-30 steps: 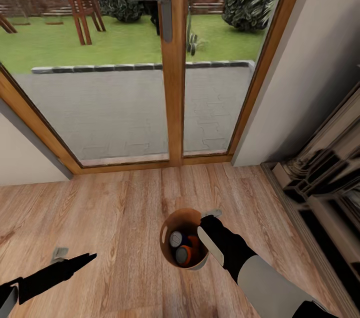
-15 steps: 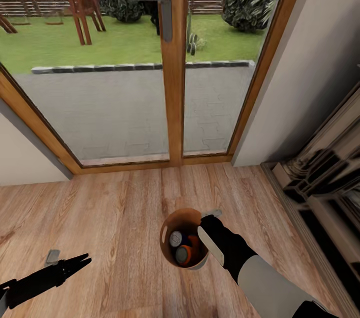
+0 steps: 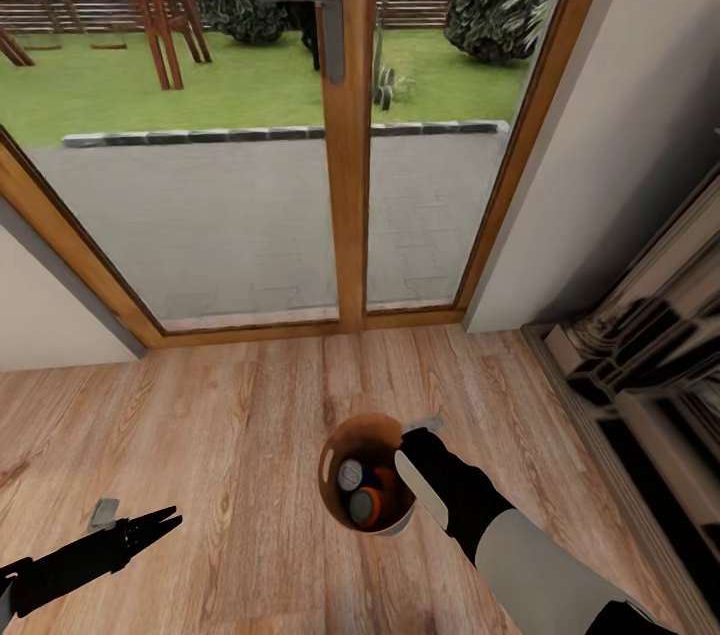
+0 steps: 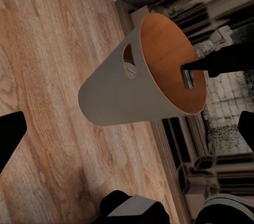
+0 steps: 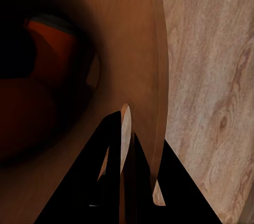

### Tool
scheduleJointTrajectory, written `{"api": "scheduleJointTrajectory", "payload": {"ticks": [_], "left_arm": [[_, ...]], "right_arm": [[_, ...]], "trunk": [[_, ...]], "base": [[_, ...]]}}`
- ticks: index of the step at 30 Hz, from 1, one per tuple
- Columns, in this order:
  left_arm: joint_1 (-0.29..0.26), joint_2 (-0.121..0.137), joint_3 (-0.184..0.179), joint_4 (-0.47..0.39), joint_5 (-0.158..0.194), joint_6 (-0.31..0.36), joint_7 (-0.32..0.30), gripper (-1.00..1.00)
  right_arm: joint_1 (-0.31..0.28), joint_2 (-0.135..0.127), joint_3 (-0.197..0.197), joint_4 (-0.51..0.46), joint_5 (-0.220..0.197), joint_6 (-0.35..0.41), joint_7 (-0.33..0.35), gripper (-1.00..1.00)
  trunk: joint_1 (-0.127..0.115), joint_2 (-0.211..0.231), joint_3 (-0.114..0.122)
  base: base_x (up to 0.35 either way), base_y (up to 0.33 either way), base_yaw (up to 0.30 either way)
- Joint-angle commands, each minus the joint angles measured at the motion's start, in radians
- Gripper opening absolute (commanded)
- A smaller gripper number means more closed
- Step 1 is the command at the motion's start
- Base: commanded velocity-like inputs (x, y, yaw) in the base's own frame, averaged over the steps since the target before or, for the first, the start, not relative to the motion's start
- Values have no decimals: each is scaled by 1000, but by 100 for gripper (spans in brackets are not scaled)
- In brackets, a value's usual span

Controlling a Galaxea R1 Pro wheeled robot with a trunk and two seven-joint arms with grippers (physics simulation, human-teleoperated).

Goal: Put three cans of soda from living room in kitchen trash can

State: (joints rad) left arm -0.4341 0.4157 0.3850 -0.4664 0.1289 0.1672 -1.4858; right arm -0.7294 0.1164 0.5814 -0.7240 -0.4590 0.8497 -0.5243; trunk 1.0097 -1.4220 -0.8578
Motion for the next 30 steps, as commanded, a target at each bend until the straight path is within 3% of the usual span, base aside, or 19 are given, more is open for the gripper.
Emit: {"api": "scheduleJointTrajectory", "payload": {"ticks": [1,30], "left_arm": [[0,0,0,0,0,0,0,100],[0,0,0,1,0,0,-1,100]], "right_arm": [[0,0,-1,0,-6,-3,4,-100],[0,-1,-3,-38,-7,-2,4,-100]], "trunk": [[0,0,0],[0,0,0]], "base": [[0,0,0],[0,0,0]]}}
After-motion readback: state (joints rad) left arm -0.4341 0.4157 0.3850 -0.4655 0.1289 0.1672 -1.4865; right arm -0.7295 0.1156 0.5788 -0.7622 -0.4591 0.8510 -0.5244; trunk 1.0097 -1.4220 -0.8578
